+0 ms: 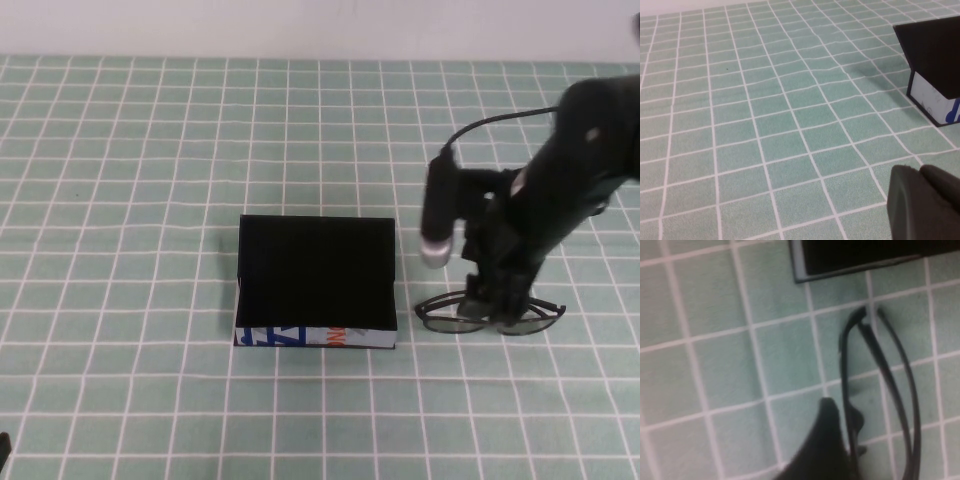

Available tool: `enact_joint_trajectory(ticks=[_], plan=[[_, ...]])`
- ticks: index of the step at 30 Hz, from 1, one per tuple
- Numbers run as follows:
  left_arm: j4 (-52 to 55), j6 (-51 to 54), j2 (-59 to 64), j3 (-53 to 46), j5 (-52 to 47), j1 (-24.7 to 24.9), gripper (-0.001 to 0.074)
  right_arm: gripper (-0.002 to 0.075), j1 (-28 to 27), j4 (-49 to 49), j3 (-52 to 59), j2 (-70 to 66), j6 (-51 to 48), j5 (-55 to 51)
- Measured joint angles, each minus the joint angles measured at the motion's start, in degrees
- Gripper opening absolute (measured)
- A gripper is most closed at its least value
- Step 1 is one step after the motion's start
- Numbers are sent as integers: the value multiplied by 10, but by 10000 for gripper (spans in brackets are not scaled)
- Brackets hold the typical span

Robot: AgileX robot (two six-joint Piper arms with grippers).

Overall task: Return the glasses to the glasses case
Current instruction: Pick up the glasses from the table

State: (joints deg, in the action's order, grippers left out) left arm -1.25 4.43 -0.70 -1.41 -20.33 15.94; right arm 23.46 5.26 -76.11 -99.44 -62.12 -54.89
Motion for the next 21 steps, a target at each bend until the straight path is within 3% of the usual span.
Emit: enact_joint_trajectory(ticks=[5, 14, 21], plan=[[0, 0, 0, 0, 0, 0, -2, 584, 12, -38, 0, -33, 22, 22], [0, 0, 0, 0, 0, 0, -2, 595, 12, -104, 0, -64, 70, 20], [0, 0, 0, 0, 0, 0, -2, 594, -2, -97, 0, -66, 94, 21]])
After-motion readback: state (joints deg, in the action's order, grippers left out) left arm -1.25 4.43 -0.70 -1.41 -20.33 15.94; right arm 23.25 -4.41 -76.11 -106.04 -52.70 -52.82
